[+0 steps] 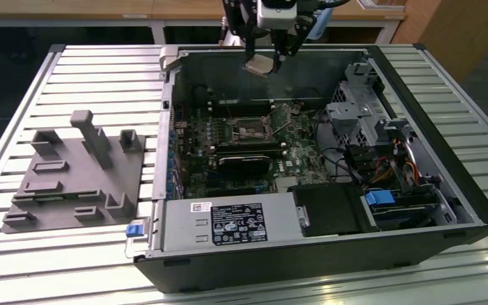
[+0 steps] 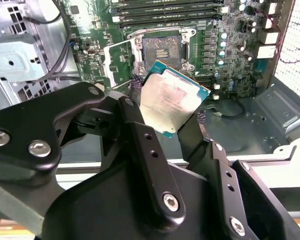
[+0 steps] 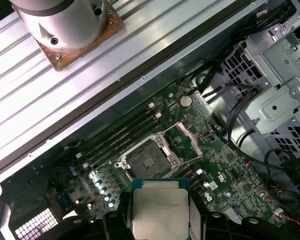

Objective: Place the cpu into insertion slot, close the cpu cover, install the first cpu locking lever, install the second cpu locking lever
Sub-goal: 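Place the cpu into insertion slot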

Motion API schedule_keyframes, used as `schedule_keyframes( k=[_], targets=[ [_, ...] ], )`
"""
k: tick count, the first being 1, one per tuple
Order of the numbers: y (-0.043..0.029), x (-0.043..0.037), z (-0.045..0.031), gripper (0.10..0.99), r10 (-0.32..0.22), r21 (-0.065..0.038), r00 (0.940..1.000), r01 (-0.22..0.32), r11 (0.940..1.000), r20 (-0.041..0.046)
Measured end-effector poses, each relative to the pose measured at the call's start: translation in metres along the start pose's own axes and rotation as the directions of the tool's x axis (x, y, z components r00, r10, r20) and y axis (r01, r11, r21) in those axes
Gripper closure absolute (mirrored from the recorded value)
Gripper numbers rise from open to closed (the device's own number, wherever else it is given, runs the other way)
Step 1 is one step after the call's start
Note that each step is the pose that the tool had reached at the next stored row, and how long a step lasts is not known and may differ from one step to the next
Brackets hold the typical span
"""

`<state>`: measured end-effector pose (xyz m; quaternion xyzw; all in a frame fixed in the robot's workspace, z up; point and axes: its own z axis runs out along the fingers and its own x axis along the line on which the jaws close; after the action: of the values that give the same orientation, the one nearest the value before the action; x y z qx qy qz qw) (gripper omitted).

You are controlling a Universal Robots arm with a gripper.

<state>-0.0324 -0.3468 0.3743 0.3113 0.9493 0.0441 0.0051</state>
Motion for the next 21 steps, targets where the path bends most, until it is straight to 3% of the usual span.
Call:
schedule_keyframes(
  k=[21],
  targets=[
    [0.0000, 0.0000, 0.0007, 0.545, 0.123, -0.002, 0.9924, -0.123, 0.9924, 0.0112]
  ],
)
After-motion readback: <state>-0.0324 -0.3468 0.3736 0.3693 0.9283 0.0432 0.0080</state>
